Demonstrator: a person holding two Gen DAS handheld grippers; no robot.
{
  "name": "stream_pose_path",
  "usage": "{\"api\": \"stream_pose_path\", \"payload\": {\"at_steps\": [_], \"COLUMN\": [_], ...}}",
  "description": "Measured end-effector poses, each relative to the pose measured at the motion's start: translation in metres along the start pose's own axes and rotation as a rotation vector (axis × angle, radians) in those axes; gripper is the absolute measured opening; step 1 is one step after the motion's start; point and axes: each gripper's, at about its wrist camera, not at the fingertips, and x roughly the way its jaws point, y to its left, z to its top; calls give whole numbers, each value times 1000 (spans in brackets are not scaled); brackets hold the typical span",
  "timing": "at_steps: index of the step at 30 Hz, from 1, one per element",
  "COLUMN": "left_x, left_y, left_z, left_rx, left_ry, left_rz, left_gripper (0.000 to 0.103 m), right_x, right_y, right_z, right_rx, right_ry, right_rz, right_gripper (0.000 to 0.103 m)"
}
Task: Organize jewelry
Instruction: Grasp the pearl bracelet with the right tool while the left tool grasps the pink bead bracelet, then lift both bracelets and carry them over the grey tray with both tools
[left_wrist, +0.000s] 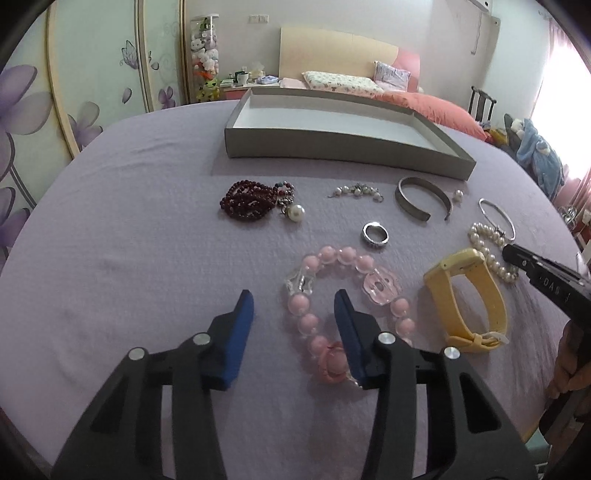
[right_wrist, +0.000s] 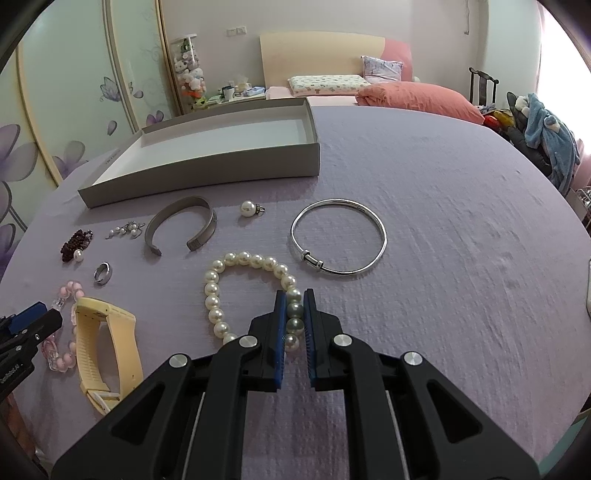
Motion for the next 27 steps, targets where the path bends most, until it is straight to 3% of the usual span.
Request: {"api": "stream_pose_path", "payload": {"at_steps": [4,9,12,17,22,27], "left_x": [-1,1,0,-5,-32,-51], "left_y": [-8,-10,-8,3,7,10], "left_z": [-2,-1,-1,-2,1,5], "left_rx": [20,28,24,-14,-2,-7], "left_ry": [7,1,-2,-35,-152,-221], "left_rz": [2,33,15,-38,-81,-109], "left_gripper": [44,19,14,13,13,13], "right_x": [0,0,0,-7,-26,-46], "right_y": [-1,-1,-1,-2,-2,3], "right_z": [-1,-1,-1,-2,5,13], "right_rx": [3,3,2,4,-1,-9], "right_ry": [0,0,0,-28,-110,-189], "right_rz": [7,9,16,49,84,119], "right_gripper": [10,10,10,10,10,10]}}
